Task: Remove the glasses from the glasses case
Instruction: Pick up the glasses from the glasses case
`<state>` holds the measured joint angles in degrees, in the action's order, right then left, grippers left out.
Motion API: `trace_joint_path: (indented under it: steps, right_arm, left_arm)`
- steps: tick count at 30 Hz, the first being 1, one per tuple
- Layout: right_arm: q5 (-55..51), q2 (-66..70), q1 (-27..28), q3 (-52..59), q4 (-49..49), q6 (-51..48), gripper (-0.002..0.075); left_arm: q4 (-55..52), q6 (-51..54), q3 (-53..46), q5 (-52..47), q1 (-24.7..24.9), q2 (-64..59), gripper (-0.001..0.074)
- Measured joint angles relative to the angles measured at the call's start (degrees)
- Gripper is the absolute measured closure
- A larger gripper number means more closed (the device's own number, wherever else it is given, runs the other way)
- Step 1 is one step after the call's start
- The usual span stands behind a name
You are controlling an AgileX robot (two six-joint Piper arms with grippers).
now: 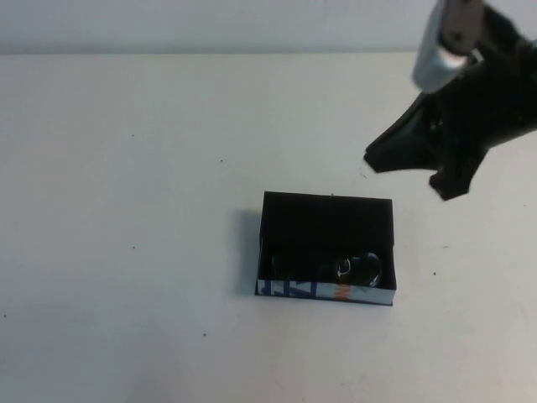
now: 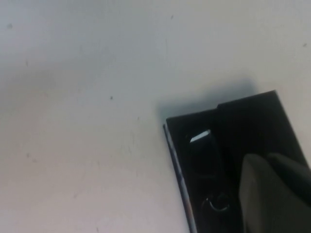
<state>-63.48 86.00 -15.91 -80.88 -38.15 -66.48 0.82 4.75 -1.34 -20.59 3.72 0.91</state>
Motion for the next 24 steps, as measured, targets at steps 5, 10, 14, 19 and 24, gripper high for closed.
trace_joint_path:
  steps: [5,10,14,19,24]
  right_arm:
    - [-2.7,9.8,-5.8,-6.2,10.3,1.1,0.0743]
    - [-3.3,16.2,-10.4,-10.0,21.5,7.0,0.0743]
    - [-3.4,20.2,-13.2,-10.3,25.6,8.4,0.0743]
    - [-1.8,23.9,-15.5,-10.6,26.9,9.3,0.0741]
    - [2.2,26.0,-16.4,-10.6,26.9,10.4,0.0635]
  left_arm:
    - [0.0,0.0,0.0,0.0,0.0,0.0,0.0739]
    - [0.0,0.0,0.0,0.0,0.0,0.0,0.0739]
    - [0.0,0.0,0.0,0.0,0.0,0.0,0.0739]
    - [0.0,0.0,0.0,0.0,0.0,0.0,0.0739]
    - [0.0,0.0,0.0,0.0,0.0,0.0,0.0739]
